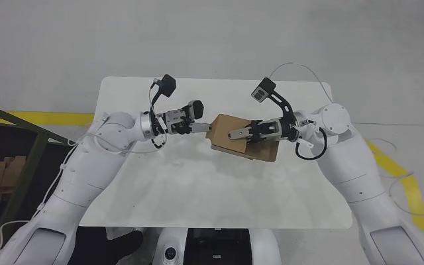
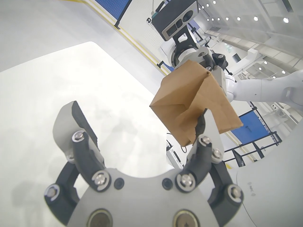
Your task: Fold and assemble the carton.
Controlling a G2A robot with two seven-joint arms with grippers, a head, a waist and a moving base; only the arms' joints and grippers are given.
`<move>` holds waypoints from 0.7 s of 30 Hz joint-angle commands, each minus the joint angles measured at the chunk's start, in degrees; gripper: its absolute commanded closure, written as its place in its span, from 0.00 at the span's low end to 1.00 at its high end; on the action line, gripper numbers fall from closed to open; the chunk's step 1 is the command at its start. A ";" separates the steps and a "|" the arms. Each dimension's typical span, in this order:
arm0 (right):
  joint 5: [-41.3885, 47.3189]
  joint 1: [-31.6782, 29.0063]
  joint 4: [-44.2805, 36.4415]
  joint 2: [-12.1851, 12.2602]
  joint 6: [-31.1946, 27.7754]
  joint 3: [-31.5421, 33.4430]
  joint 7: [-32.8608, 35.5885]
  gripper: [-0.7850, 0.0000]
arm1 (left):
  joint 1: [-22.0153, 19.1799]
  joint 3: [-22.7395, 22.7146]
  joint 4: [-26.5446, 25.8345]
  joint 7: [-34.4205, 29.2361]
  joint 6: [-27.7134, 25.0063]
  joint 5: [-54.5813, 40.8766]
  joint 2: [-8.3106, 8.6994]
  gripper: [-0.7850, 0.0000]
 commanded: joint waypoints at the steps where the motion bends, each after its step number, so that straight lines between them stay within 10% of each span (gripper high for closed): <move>1: -0.09 -0.10 -0.25 0.03 -0.07 0.16 -0.06 1.00 | -0.04 0.25 0.10 -0.13 0.12 0.12 -0.07 0.00; 21: 1.03 -0.44 -0.81 -0.07 -0.76 0.34 1.58 1.00 | -1.42 3.01 0.48 -0.96 0.78 0.89 -1.01 0.00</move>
